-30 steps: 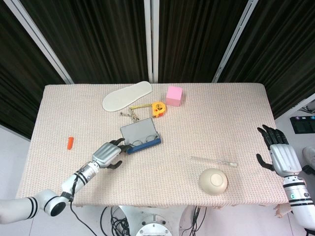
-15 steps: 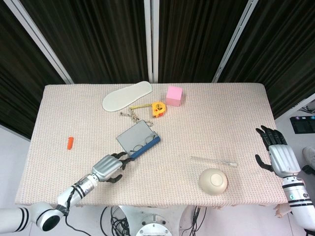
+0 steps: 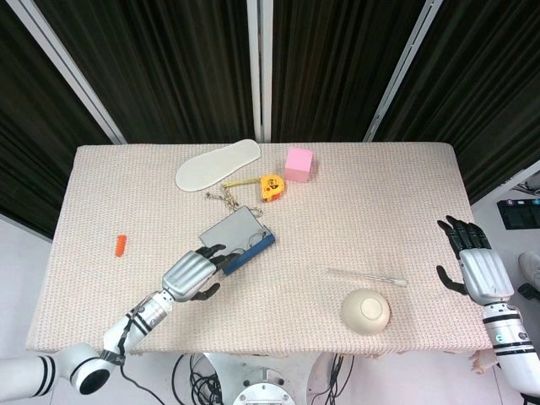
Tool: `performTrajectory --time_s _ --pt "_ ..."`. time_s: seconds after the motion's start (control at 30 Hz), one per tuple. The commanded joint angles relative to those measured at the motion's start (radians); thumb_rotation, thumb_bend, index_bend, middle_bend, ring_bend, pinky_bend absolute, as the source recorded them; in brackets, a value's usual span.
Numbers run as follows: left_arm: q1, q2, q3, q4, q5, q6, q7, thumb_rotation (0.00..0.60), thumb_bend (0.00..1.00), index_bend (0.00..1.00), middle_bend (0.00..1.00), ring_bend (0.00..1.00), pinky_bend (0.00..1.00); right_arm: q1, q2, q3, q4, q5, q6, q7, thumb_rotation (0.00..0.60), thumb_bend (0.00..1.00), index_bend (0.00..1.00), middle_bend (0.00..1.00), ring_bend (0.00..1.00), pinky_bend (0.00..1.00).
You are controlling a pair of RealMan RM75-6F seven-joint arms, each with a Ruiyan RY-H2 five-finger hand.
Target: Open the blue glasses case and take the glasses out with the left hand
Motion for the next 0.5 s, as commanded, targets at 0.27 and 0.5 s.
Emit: performTrajectory --time_s 0.27,0.5 --pt "-0.116 -0.112 -0.11 0.13 -0.12 -0.152 -0.029 0.6 0.44 0.13 0.26 0.07 0.24 -0.003 0.007 0.006 0.004 0.006 0.005 0.018 0.6 0.34 0.0 0.0 0.0 0.0" --pt "-0.193 -0.196 -0.126 0.208 -0.111 -0.221 -0.028 0.6 0.44 0.12 0.29 0.05 0.23 -0.003 0.009 0.005 0.007 0.001 0.006 0.027 0.6 0.34 0.0 0.0 0.0 0.0"
